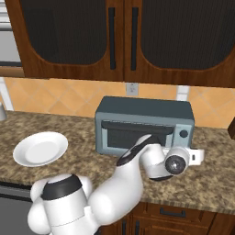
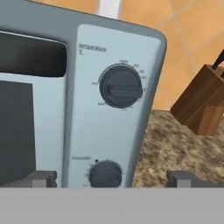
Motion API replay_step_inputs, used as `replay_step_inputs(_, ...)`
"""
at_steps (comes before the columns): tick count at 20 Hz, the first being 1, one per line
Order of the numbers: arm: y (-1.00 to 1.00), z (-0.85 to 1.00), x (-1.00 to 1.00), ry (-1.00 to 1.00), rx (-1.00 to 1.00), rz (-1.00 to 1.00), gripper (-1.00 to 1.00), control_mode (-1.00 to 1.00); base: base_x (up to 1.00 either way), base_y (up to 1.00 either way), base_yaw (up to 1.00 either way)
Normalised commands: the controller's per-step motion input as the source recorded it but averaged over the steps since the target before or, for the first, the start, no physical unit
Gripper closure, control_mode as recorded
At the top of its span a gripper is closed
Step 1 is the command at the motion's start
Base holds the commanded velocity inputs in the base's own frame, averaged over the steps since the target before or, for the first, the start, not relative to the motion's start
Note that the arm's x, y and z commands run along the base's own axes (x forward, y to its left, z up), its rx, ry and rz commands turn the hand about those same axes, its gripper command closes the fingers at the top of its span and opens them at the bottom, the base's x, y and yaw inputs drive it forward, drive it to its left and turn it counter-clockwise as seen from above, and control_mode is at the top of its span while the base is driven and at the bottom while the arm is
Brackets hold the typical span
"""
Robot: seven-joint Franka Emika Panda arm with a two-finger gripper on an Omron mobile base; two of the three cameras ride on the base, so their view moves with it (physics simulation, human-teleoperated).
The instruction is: Pick up the kebab skewer and baguette bread, and place them inside the toaster oven. Close the toaster oven door and start by setting the timer.
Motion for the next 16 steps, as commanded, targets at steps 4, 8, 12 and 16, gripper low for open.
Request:
replay_step_inputs(4, 0.0, -0.12, 0.03, 0.0, 0.05, 0.0, -1.0, -1.0, 0.0, 0.0, 0.0)
replay_step_inputs(8, -0.01, 0.0, 0.14, 0.0, 0.12, 0.0, -1.0, -1.0, 0.0, 0.0, 0.0)
replay_step_inputs(12, -0.02, -0.03, 0.03, 0.0, 0.14, 0.0, -1.0, -1.0, 0.0, 0.0, 0.0)
replay_step_inputs(16, -0.02, -0.38, 0.0, -0.01, 0.04, 0.0, -1.0, -1.0, 0.0, 0.0, 0.0)
